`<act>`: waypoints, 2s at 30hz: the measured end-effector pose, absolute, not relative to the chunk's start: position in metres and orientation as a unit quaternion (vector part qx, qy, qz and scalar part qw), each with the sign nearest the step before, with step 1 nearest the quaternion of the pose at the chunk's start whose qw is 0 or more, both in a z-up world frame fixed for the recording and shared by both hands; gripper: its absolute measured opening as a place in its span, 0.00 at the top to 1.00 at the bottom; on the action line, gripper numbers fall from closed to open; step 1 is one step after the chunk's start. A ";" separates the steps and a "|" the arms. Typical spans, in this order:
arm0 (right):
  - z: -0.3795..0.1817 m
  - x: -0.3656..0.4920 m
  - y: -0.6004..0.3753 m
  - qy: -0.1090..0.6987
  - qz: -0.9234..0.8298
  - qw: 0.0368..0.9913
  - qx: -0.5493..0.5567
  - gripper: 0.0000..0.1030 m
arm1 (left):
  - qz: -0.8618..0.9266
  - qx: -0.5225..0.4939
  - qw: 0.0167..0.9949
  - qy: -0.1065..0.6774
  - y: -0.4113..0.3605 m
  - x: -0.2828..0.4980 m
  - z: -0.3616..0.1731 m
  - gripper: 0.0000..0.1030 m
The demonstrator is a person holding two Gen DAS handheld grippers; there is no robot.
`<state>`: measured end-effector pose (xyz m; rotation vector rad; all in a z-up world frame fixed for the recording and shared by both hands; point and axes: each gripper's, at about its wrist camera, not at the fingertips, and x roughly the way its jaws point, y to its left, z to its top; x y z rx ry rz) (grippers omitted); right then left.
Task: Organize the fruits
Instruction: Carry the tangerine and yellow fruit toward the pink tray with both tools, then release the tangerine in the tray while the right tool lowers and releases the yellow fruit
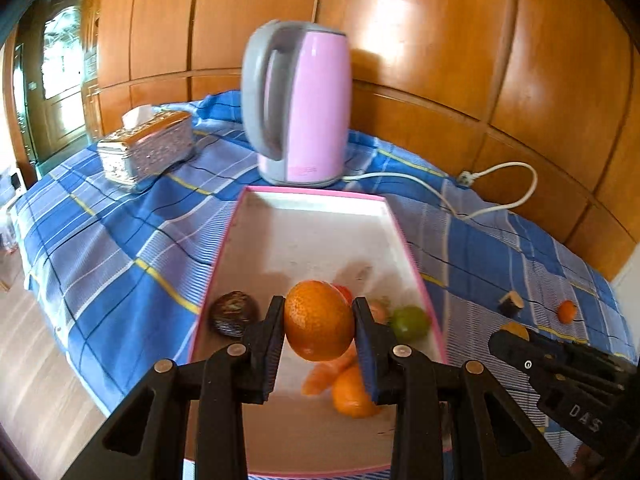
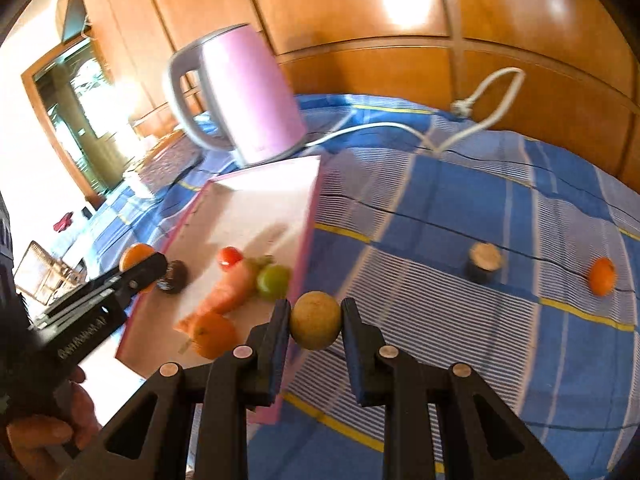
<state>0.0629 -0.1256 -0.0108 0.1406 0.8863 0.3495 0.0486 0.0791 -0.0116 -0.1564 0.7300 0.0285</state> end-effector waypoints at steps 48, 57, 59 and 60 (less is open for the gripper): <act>-0.015 0.077 -0.057 0.441 0.213 0.871 0.033 0.71 | 0.074 -0.118 0.926 0.351 0.133 0.042 -0.015 0.52; -0.025 0.066 -0.062 0.449 0.214 0.867 0.032 0.71 | 0.068 -0.100 0.926 0.356 0.123 0.041 -0.018 0.52; -0.031 0.064 -0.061 0.456 0.211 0.865 0.020 0.71 | 0.063 -0.100 0.926 0.358 0.121 0.040 -0.019 0.52; -0.033 0.064 -0.060 0.459 0.210 0.863 0.017 0.71 | 0.062 -0.099 0.926 0.360 0.120 0.040 -0.019 0.52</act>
